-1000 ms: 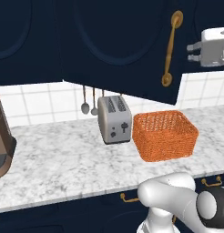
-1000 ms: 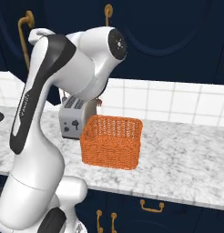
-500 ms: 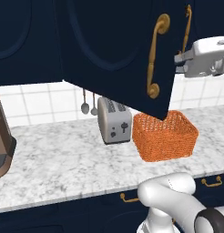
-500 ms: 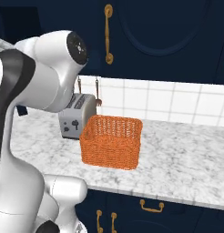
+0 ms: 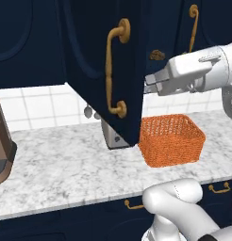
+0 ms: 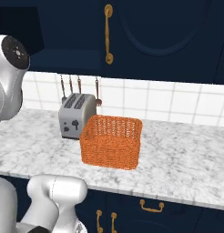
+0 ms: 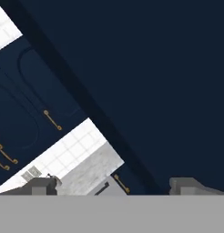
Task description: Open the cabinet, pick up the bread from the cabinet and place it in the basket. Then move the basket to the dining counter.
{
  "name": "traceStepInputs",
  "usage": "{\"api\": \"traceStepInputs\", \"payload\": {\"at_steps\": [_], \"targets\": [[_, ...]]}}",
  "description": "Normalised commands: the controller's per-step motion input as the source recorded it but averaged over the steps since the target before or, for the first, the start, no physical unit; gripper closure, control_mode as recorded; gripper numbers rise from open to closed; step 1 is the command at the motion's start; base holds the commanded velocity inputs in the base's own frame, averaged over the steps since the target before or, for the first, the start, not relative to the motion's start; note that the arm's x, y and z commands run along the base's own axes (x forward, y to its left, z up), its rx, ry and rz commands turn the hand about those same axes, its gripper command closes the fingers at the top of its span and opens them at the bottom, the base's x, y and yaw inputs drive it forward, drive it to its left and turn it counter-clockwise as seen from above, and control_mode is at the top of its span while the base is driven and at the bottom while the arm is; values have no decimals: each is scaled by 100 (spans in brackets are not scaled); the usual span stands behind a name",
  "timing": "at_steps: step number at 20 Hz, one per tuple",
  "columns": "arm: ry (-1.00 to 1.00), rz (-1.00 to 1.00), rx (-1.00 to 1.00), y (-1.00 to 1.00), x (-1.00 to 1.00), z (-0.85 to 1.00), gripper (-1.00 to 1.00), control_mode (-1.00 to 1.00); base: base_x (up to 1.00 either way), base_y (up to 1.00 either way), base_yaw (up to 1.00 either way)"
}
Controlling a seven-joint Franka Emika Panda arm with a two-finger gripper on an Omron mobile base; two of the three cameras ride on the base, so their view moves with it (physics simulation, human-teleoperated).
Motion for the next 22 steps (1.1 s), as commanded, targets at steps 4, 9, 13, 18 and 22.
{"api": "traceStepInputs", "payload": {"at_steps": [4,9,13,18,22], "targets": [[-1,10,-1,82,-53,0,-100,-100,0,0,0],[-7,3,0,27,-21,0,-100,-100,0,0,0],[-10,1,3,-64,-27,0,-100,-100,0,0,0],[-5,8,11,-99,-42,12,-100,-100,0,0,0],[0,-3,0,-100,32,-34,-100,-100,0,0,0]]}}
